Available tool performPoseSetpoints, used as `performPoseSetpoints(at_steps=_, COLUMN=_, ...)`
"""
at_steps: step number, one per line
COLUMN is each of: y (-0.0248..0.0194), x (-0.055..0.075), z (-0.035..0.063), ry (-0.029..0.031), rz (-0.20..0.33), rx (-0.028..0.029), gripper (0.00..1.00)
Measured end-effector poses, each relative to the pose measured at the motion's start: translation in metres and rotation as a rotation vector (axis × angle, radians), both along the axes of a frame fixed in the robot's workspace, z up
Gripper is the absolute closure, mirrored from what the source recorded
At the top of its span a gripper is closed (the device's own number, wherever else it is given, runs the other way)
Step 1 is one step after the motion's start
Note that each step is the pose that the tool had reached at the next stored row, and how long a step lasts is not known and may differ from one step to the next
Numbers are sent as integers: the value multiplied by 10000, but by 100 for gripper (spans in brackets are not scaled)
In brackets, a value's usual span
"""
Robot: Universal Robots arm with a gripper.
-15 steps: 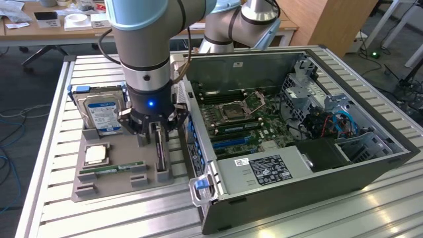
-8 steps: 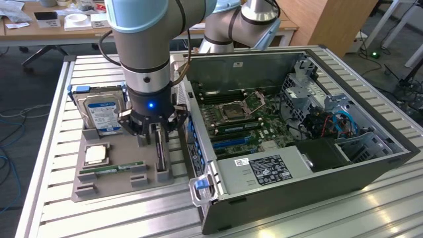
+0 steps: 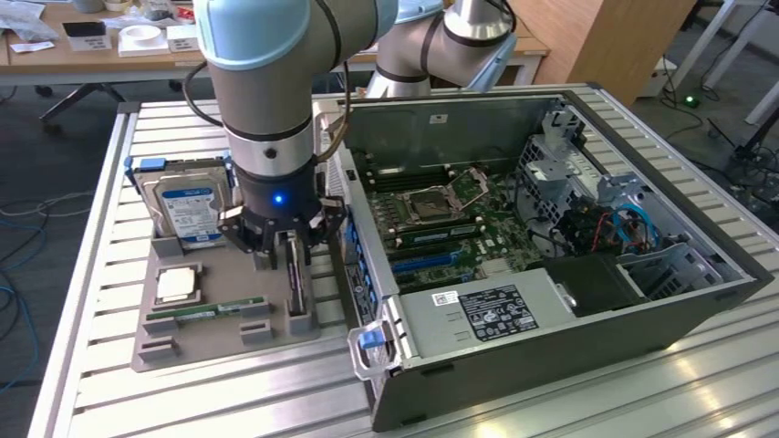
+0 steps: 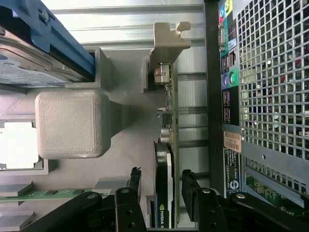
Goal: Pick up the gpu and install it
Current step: 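Pick up the gpu and move the gpu toward the slot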
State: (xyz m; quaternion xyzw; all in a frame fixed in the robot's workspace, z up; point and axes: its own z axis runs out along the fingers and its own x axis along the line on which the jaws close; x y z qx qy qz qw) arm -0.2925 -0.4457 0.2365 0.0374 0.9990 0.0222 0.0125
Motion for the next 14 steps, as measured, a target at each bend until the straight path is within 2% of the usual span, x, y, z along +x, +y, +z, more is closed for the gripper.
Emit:
performPoseSetpoints(at_steps=5, y=0, x=0, z=-39, ry=-1, rz=0, rx=1, gripper=53)
performPoseSetpoints(at_steps=14, y=0, x=1, z=-39, ry=-1, rz=-1, rx=1, gripper=53)
